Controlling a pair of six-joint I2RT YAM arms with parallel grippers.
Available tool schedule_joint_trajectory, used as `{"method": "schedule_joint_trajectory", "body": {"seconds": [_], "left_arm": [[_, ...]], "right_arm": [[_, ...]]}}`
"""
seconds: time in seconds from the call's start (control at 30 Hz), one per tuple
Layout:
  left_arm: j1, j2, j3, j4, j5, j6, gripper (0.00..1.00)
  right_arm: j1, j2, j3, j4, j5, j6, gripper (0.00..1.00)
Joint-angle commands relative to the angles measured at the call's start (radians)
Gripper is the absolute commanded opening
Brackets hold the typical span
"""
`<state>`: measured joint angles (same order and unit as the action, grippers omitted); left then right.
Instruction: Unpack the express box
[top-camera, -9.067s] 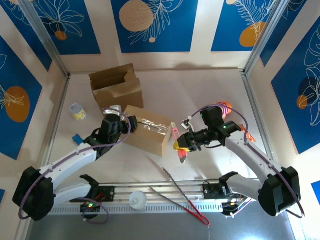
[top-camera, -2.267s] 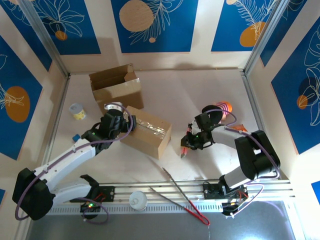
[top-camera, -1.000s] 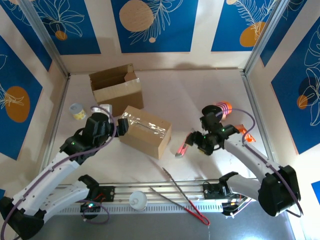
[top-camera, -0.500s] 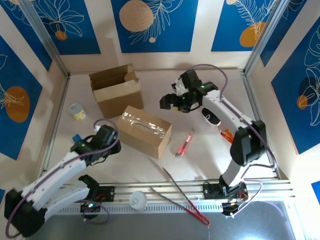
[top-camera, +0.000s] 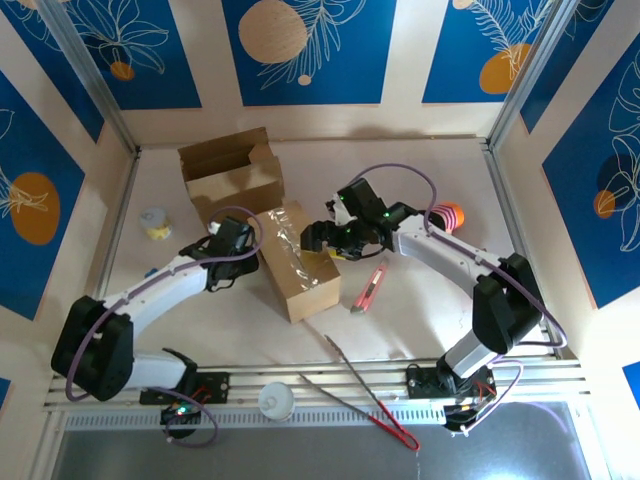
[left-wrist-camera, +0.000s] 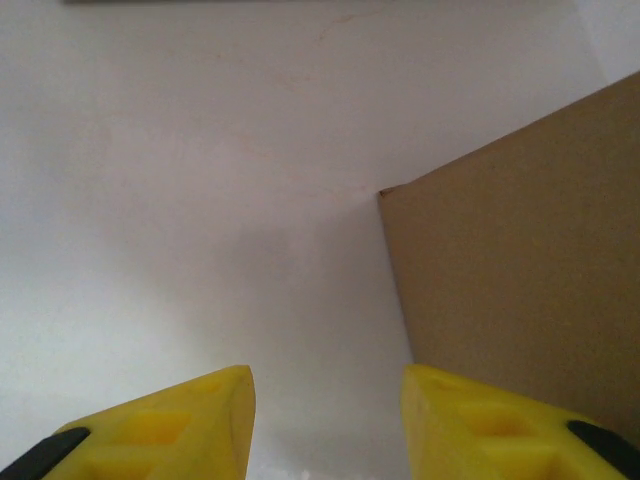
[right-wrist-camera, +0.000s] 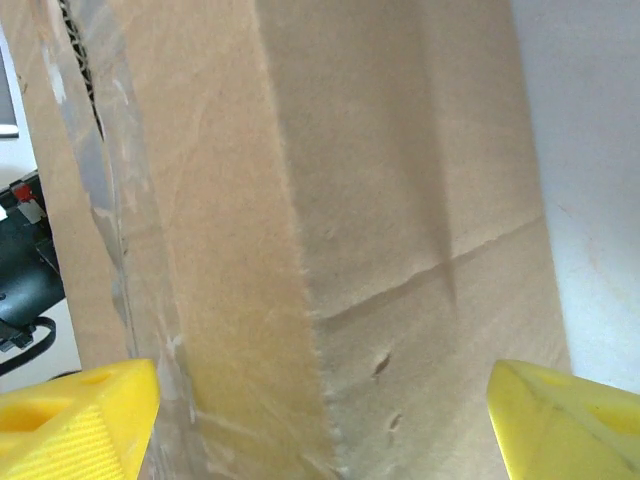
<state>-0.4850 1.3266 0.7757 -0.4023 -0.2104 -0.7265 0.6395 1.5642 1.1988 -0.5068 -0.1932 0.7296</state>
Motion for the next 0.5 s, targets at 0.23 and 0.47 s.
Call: {"method": "schedule_joint_trajectory", "body": {"seconds": [0.23,0.47], "left_arm": [[0.012,-0.103,0.06,-0.09,0.052,0.019,0.5],[0.023,-0.296,0.142,-0.368,-0.033,0.009,0.93]], "right_arm": [[-0.017,-0.007,0.013,-0.037,0.067,0.005,0.87],[-0.02,-0.039,0.104,-0.206,0.172,-0.124,0.88]]}}
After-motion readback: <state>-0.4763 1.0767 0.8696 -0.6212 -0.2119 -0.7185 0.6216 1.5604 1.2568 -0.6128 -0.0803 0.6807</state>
